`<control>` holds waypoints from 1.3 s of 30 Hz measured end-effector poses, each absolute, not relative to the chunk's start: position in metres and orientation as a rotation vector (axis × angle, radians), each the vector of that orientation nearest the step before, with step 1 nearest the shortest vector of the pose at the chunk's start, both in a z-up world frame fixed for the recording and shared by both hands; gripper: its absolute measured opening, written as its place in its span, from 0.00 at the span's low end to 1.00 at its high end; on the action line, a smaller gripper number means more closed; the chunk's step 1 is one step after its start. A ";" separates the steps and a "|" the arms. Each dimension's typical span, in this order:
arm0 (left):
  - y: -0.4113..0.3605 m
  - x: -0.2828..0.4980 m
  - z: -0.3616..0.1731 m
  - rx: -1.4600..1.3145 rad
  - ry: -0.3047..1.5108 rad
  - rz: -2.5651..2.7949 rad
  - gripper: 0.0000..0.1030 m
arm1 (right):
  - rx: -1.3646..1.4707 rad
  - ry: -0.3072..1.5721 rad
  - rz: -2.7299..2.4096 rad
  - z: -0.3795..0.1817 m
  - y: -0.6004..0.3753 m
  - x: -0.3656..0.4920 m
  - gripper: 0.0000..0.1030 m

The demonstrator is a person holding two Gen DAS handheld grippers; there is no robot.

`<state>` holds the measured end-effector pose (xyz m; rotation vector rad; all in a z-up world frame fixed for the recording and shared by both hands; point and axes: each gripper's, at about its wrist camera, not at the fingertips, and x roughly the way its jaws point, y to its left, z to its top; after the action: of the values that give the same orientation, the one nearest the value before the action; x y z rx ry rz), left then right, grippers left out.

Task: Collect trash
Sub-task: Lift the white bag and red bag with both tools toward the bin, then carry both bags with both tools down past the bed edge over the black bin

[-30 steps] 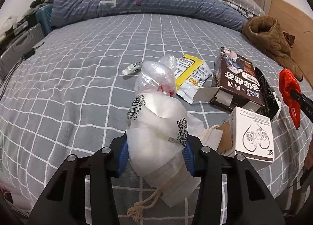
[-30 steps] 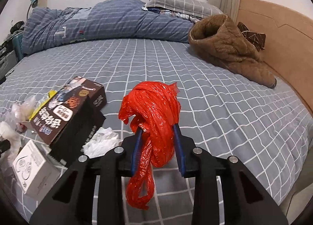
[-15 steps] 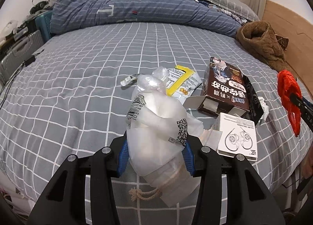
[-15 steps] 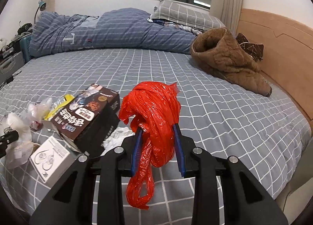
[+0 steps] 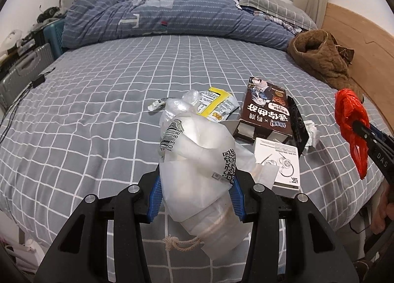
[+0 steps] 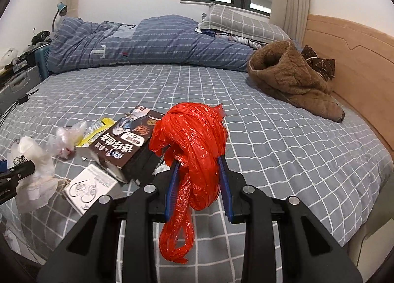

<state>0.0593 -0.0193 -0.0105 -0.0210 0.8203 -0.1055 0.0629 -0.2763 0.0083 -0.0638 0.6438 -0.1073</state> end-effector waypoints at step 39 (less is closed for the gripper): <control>-0.022 -0.021 -0.001 -0.038 0.843 -0.142 0.44 | -0.056 0.673 0.002 0.013 -0.226 -0.020 0.28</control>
<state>-0.0208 -0.0222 -0.0009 -0.0378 0.8434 -0.1415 -0.0203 -0.2256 0.0126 -0.0555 0.6727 0.0022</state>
